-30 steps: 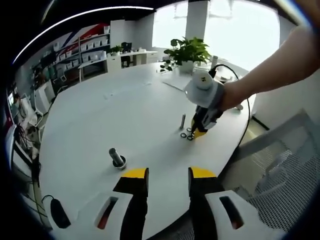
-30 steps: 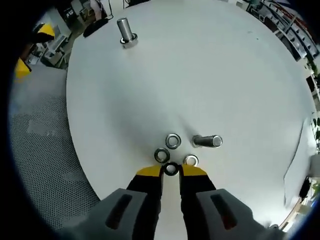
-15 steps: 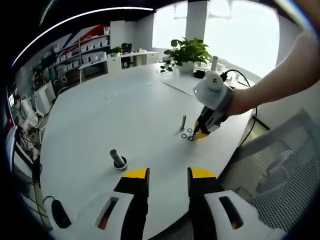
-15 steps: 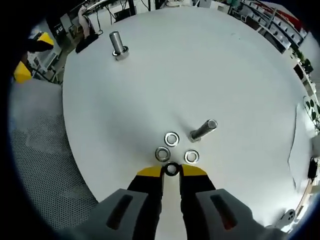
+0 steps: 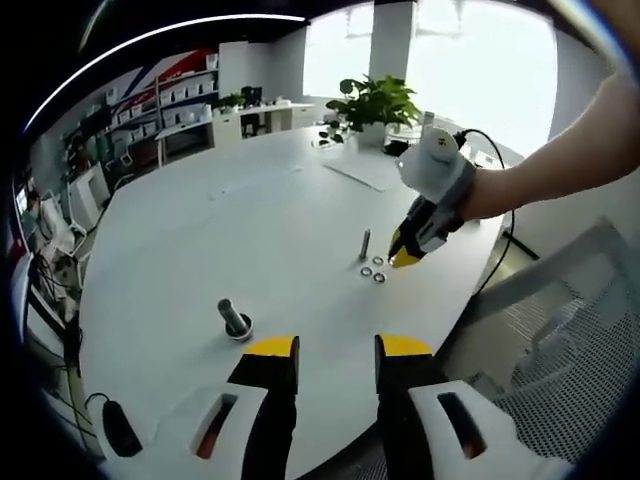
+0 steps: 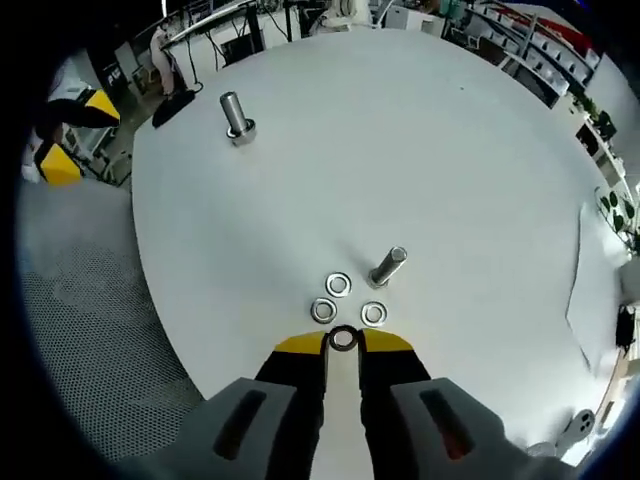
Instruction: Place the washer onto the threaded stud by aligning its center hole with the stud, sliding it down to the base, and recovering from edge contact or off-axis alignment until the washer reaches the visible bottom stop.
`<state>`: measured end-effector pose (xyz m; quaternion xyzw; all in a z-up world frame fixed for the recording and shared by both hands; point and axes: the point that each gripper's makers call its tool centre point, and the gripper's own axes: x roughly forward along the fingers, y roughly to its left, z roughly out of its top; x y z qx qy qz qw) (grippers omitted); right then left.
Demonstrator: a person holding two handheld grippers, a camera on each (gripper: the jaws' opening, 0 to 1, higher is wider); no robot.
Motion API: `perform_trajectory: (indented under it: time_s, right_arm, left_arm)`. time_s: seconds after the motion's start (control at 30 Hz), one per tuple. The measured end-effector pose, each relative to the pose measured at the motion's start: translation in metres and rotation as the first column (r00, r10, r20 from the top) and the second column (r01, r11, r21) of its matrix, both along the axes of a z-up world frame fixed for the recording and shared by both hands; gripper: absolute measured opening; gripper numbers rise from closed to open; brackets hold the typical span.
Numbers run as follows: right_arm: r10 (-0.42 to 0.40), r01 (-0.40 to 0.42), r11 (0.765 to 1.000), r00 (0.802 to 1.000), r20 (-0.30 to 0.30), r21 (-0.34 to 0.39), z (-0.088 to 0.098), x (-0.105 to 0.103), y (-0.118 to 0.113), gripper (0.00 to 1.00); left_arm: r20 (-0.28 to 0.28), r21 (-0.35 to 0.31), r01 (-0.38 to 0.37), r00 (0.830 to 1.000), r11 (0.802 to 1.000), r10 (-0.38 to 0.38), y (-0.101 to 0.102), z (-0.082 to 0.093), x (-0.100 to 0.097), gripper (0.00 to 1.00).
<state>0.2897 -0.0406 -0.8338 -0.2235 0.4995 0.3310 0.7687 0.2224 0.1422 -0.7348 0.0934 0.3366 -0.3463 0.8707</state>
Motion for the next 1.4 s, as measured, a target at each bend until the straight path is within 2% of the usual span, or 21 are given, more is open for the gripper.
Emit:
perform_trajectory:
  time_s: [0.2,0.33,0.67,1.0,1.4]
  right_arm:
    - [0.002,-0.003,1.0,0.999,0.039,0.019,0.018,0.015,0.002,0.13]
    - [-0.027,0.025,0.998,0.999,0.046,0.051,0.025,0.021,0.005,0.13]
    - [0.0,-0.004,0.999,0.996,0.086,0.043,0.039,0.032,0.011,0.13]
    - [0.053,-0.054,0.999,0.995,0.082,0.005,0.035,0.037,0.017,0.13]
    - [0.067,-0.066,0.998,0.996,0.065,-0.022,0.028,0.042,0.015,0.13]
  left_arm:
    - [0.003,-0.002,-0.003,1.0,1.0,0.003,0.0,0.001,0.001,0.28]
    - [0.005,0.001,-0.001,1.0,1.0,0.001,0.001,0.001,0.001,0.28]
    - [0.006,0.001,-0.001,1.0,1.0,0.001,0.001,0.001,0.001,0.28]
    - [0.004,0.004,0.002,1.0,1.0,-0.002,0.001,0.0,0.0,0.28]
    - [0.0,0.003,0.003,1.0,1.0,-0.003,0.001,-0.001,0.0,0.28]
